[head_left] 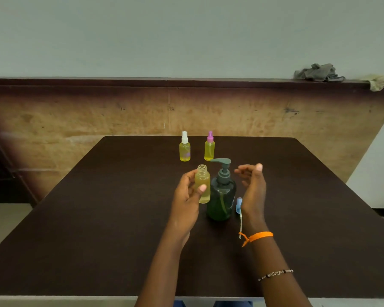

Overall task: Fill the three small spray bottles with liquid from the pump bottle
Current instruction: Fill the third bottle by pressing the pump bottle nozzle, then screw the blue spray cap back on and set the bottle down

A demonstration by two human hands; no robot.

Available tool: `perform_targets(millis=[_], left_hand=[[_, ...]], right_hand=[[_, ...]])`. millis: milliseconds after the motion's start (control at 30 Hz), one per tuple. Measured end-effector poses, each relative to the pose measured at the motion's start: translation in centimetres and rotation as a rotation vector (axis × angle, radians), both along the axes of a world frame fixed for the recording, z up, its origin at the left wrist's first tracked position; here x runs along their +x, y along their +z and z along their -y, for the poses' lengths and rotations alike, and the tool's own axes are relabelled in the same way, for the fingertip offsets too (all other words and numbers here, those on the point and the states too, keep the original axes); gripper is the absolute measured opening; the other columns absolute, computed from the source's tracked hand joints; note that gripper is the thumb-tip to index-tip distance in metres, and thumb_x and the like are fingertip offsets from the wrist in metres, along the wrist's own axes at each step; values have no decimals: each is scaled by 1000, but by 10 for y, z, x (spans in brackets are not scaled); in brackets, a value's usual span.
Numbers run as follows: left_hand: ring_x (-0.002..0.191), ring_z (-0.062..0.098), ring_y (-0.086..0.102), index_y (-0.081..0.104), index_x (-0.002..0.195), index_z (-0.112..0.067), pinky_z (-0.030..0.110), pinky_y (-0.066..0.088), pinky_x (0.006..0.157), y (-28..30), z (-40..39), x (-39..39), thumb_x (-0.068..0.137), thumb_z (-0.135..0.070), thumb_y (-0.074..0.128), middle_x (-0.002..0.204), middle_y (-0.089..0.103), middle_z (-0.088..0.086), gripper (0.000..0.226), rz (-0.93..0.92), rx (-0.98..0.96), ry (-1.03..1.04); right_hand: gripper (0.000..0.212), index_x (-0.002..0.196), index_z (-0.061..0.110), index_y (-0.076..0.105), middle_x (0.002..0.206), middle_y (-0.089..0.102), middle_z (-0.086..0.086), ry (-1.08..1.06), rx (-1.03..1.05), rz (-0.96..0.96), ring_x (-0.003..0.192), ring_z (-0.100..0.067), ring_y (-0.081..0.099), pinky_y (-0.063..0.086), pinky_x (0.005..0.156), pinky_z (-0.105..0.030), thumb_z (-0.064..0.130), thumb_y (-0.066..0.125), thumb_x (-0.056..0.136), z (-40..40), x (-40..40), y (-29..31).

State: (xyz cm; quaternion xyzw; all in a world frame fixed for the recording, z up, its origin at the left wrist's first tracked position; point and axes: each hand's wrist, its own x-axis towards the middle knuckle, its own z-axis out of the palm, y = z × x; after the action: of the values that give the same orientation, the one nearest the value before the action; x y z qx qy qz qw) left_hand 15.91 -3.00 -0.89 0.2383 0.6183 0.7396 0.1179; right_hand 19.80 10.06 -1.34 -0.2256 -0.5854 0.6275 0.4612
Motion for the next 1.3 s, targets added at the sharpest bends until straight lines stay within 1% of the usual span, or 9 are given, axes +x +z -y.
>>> perform_targets(millis=[100,167,367,533,700,833,900,1133,1300], left_hand=[[99,-8,59,52,121,-22,8,46,76,0,3,1,94,-1,48,110,63,-13,34,-2,-1,3],[94,-15,58,51,122,-20,4,45,74,1,4,3,94,0,47,109,62,-14,34,-10,3,5],[92,-16,59,53,118,-21,4,45,73,-1,7,8,93,1,48,106,63,-17,34,6,9,15],[88,-14,61,56,111,-24,5,46,66,0,9,9,92,2,51,100,65,-17,33,13,16,34],[90,-11,62,58,109,-26,6,47,67,-1,10,10,90,1,54,101,66,-16,33,13,4,32],[98,-7,62,59,110,-28,8,48,73,-3,10,10,90,-2,57,106,67,-14,34,30,-4,22],[99,-6,62,60,110,-28,9,48,75,-3,9,12,89,-2,58,106,67,-14,33,31,-6,18],[96,-5,63,62,106,-23,11,49,78,-2,9,15,85,4,60,102,69,-14,34,4,15,8],[93,-6,64,63,103,-24,11,49,77,-1,10,15,85,7,59,96,70,-17,36,-6,27,-2]], right_hand=[[23,81,16,61,89,64,-1,-79,92,211,87,-15,56,42,71,-14,23,45,97,-13,13,-11],[14,88,15,62,98,63,-5,-115,204,412,87,-15,55,44,73,-20,15,50,94,-23,20,-19],[27,112,9,62,113,54,-10,-12,412,896,96,-23,57,45,81,-32,24,58,91,-29,25,-40],[24,105,10,67,101,60,-10,15,397,977,89,-24,59,49,75,-36,25,62,87,-26,24,-46],[22,99,12,69,89,66,-3,7,182,816,86,-20,61,52,79,-39,29,65,85,-27,33,-38],[16,101,13,67,95,67,-5,-41,112,510,83,-13,59,44,63,-19,18,66,85,-21,44,-10],[15,99,14,67,93,68,-4,-41,89,335,81,-10,60,44,64,-15,14,67,84,-17,50,9],[18,94,24,63,91,68,5,87,142,-33,82,0,64,50,72,-11,8,66,84,12,64,65],[21,101,13,62,90,66,5,102,256,-117,84,0,64,49,75,-13,4,67,83,33,47,76]])
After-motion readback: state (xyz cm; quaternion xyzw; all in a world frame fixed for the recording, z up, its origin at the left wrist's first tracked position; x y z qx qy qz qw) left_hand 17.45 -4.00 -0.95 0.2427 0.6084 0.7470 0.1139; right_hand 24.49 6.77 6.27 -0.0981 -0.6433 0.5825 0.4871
